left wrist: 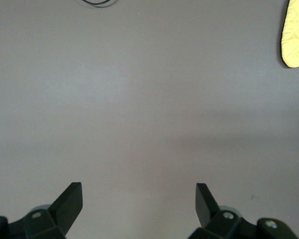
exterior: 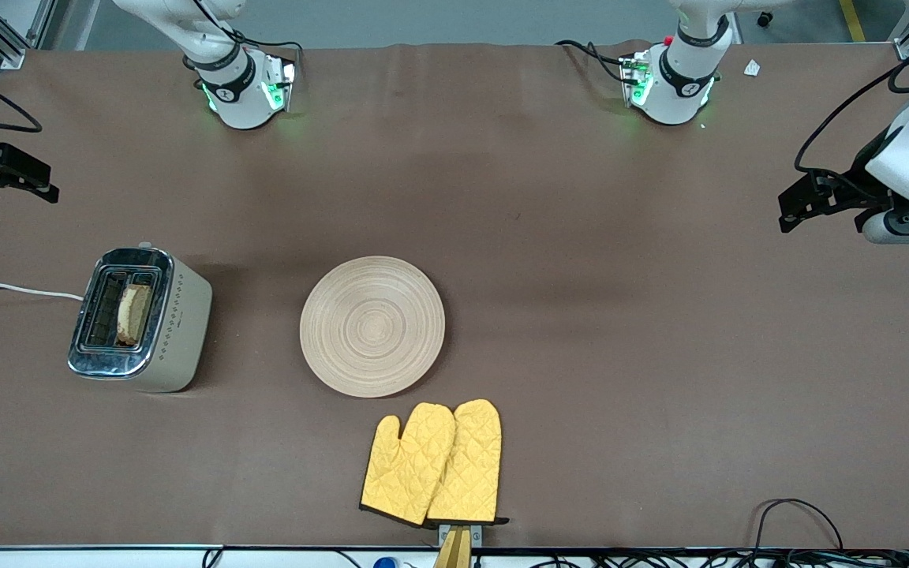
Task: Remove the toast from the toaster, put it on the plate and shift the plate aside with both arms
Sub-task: 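Move the right gripper over the toaster toward the bread slice, then lower the right gripper and grasp the bread slice in the toaster, then lift the bread out and carry it over the wooden plate, then release the bread onto the plate while the left gripper approaches the plate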
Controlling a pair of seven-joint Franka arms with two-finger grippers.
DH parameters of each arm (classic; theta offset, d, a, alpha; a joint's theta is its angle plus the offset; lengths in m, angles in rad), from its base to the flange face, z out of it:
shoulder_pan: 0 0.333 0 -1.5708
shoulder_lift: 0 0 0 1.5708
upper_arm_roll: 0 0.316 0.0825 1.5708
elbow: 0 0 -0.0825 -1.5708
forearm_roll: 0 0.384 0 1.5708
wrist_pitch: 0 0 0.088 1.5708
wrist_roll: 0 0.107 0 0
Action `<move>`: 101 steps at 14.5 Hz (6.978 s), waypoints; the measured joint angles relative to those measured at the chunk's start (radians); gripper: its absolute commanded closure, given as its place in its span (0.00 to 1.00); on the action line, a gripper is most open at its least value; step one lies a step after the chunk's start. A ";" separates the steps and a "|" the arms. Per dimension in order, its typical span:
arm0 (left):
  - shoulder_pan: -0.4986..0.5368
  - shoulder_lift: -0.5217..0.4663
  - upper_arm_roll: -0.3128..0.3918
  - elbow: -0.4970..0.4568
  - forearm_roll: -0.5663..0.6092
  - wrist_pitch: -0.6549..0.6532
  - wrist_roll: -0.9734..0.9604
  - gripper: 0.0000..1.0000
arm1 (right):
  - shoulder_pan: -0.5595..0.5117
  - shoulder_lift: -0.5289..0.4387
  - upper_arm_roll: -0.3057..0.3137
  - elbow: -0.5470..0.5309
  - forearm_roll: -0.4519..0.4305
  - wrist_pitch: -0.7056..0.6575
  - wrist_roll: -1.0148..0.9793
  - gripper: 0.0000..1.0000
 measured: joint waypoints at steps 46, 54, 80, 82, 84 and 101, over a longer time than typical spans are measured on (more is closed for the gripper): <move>-0.018 0.405 -0.056 -0.009 -0.192 0.299 0.020 0.00 | 0.085 0.276 -0.001 0.090 -0.039 0.167 0.084 1.00; -0.017 0.407 -0.056 -0.008 -0.192 0.301 0.020 0.00 | 0.309 0.310 0.008 -0.023 0.185 0.358 0.476 1.00; -0.030 0.425 -0.058 -0.010 -0.279 0.310 0.020 0.00 | 0.392 0.491 -0.010 -0.381 0.764 0.908 -0.165 1.00; -0.034 0.449 -0.061 -0.011 -0.349 0.311 0.022 0.00 | 0.373 0.492 -0.010 -0.404 0.767 0.908 -0.213 0.99; -0.045 0.477 -0.070 -0.011 -0.412 0.320 0.023 0.00 | 0.354 0.492 -0.010 -0.413 0.768 0.907 -0.240 0.84; -0.273 0.690 -0.139 -0.010 -0.691 0.680 0.047 0.00 | 0.342 0.317 -0.179 -0.421 0.475 0.741 -0.256 0.00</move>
